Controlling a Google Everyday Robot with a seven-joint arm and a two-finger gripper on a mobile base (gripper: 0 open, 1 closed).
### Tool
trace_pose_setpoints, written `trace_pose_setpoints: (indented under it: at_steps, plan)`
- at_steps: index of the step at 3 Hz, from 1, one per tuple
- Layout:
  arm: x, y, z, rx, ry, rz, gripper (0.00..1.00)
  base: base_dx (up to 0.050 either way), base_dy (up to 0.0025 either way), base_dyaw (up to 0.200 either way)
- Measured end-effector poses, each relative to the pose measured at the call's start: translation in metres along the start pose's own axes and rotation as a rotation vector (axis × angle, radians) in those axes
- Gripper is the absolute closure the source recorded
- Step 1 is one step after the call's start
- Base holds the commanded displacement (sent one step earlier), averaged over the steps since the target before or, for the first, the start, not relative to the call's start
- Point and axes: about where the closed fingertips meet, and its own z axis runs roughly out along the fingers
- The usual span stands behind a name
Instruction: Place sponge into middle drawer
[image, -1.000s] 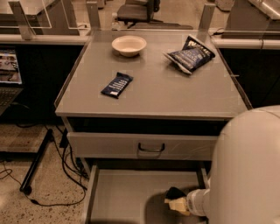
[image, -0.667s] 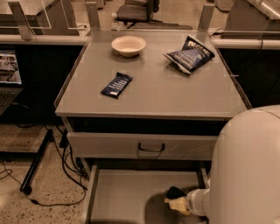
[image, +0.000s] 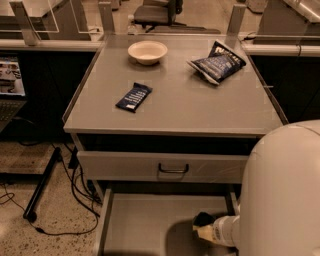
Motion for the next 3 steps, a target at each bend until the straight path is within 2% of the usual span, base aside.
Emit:
trace_pose_setpoints:
  at_steps: [1,2,3]
  plan:
    - [0.0000,0.0000,0.0000,0.000,0.000,0.000,0.12,0.000,0.00000,0.000]
    - [0.0000,0.0000,0.0000,0.000,0.000,0.000,0.00,0.000,0.00000,0.000]
    - [0.0000,0.0000,0.0000,0.000,0.000,0.000,0.00,0.000,0.00000,0.000]
